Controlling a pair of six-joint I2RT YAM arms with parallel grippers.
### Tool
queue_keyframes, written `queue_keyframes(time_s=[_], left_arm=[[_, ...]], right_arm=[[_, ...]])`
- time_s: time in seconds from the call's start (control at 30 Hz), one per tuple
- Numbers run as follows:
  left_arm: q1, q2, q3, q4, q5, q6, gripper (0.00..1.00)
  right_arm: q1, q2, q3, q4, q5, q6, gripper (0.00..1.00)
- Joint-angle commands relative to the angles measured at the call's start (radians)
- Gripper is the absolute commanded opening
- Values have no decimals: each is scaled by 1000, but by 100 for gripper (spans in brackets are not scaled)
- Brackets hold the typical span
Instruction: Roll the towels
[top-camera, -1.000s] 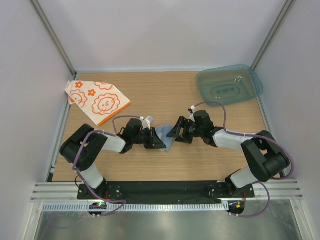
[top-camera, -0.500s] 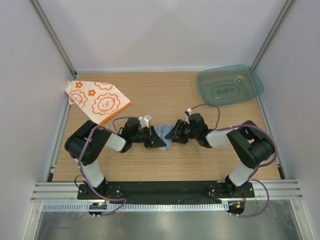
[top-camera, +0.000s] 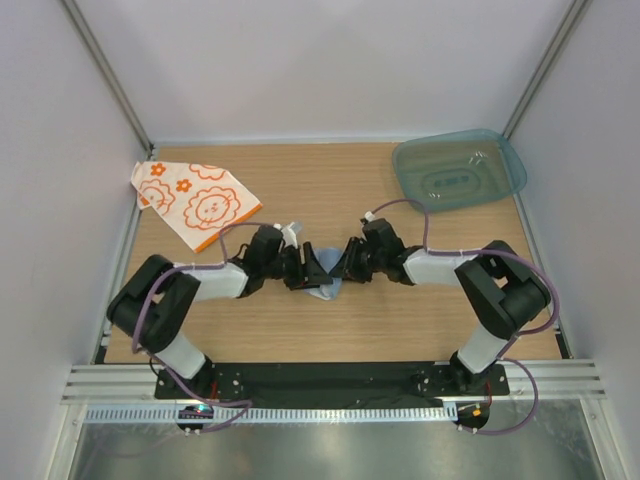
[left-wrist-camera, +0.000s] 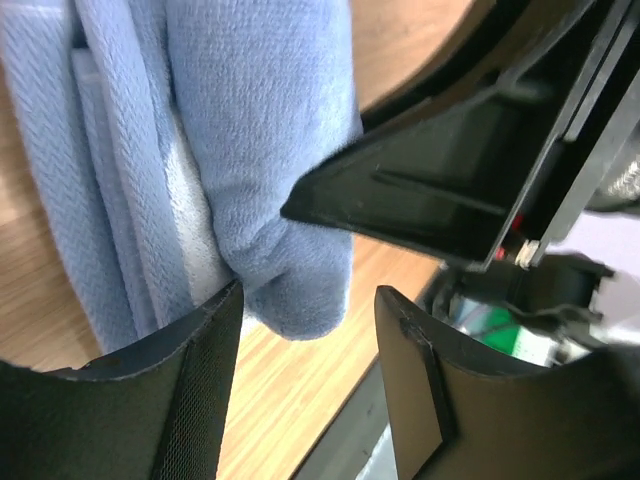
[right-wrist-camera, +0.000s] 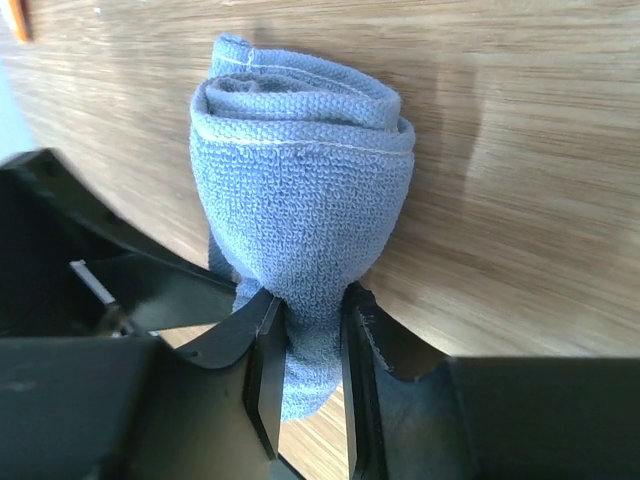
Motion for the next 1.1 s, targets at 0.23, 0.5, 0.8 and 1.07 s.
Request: queue_keyframes(time_s=[0.23,0.5,0.8,1.07], left_arm=[[-261,-199,251,-600,-650,261,57],[-510,-202,314,-679,-1038,313,56],[-625,-82,375,-686,-1218,345,56],[-639,67,439,-685,-1241,358,55]], right_arm=[[84,-35,170,-435,203,-86,28],[105,-19,232,-494,206,-86,28],[124,-15,270,-532,195,-78,28],[128,-15,289,-566,186,-68,28]])
